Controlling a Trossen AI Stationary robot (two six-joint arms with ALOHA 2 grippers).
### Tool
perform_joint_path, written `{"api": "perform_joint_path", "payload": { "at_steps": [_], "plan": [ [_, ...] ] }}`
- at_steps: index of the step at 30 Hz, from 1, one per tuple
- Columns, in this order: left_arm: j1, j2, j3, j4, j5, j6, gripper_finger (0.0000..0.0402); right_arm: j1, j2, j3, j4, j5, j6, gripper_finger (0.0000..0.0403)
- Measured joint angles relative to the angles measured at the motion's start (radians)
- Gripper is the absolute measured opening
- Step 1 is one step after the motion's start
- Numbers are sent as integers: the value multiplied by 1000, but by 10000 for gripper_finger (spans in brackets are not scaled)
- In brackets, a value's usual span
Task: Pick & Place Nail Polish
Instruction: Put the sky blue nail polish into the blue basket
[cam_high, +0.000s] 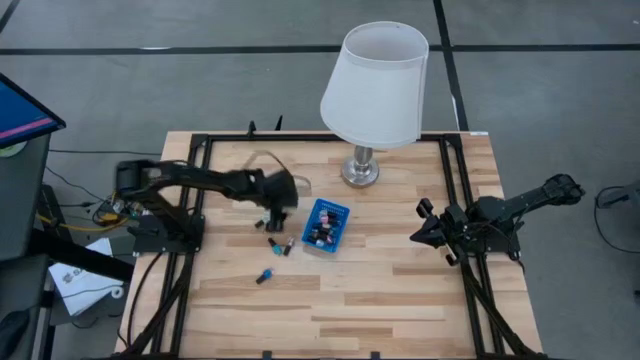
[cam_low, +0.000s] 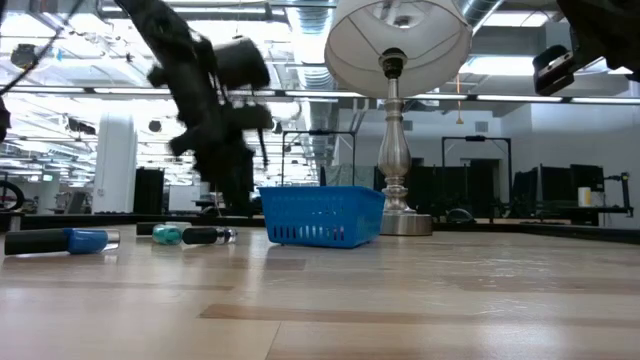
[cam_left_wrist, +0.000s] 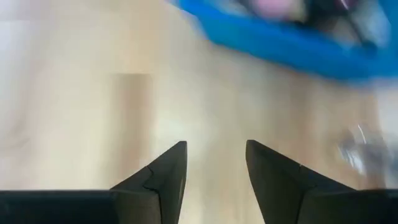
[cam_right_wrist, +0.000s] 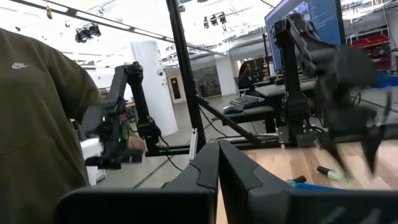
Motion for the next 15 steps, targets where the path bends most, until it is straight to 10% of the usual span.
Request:
{"api": "perform_joint_path", "payload": {
  "at_steps": [15],
  "plan": [
    [-61, -316, -332, -24, -160, -531, 257, 0, 0, 0, -24, 0, 0, 0]
  ]
}}
